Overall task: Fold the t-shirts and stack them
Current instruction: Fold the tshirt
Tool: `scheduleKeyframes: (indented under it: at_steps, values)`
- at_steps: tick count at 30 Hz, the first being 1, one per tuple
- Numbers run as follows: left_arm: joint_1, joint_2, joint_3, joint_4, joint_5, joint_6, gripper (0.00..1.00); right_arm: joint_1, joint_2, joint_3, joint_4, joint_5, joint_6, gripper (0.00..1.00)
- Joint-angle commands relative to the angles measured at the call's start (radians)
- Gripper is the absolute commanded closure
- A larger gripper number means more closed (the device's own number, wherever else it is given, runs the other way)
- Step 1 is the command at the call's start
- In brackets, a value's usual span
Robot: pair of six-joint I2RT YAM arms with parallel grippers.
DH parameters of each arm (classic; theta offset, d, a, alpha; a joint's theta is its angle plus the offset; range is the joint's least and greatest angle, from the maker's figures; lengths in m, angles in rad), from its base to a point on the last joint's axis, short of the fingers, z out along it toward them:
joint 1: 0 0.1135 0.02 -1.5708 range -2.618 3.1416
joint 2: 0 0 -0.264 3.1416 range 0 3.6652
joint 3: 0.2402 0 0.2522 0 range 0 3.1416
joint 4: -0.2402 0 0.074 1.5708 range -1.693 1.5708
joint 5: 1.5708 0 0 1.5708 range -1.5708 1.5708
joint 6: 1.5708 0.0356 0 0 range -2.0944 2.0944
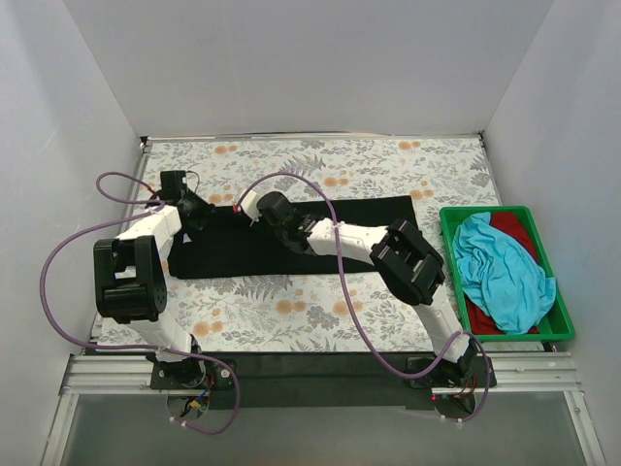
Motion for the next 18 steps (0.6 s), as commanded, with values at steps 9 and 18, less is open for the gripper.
scheduleKeyframes:
  at_steps: [9, 18]
  values:
    - [0.038, -0.040, 0.072, -0.013, -0.012, 0.044, 1.00, 0.028, -0.068, -0.053, 0.026, 0.075, -0.044, 0.99]
    - [0.052, 0.071, 0.210, -0.010, 0.063, 0.084, 1.00, 0.029, -0.007, 0.024, 0.035, 0.171, -0.123, 0.99]
